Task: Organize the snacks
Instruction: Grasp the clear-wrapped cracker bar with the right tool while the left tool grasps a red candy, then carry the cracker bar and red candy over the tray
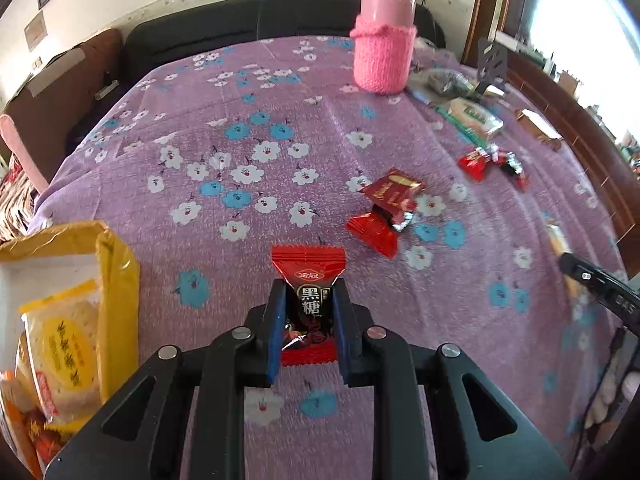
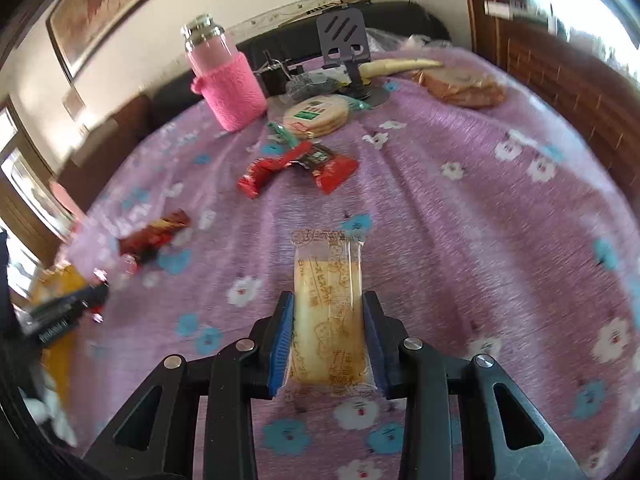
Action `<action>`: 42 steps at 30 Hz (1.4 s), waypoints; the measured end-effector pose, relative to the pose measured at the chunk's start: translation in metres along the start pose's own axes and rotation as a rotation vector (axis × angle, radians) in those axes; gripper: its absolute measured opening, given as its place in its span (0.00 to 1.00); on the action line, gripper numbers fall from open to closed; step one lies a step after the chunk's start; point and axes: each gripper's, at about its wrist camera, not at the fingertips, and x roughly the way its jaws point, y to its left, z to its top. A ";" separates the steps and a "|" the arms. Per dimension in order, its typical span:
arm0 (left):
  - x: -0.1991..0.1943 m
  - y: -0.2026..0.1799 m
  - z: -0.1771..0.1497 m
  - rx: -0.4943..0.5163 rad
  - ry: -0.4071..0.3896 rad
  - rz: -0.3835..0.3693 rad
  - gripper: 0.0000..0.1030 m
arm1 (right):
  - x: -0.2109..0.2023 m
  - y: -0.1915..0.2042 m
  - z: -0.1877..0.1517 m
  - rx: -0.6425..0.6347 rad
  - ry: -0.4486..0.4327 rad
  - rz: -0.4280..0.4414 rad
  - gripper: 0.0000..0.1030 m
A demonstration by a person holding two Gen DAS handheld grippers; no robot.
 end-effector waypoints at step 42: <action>-0.145 0.200 -0.158 -0.439 -0.141 0.035 0.19 | -0.048 0.282 -0.088 -0.426 0.091 0.385 0.33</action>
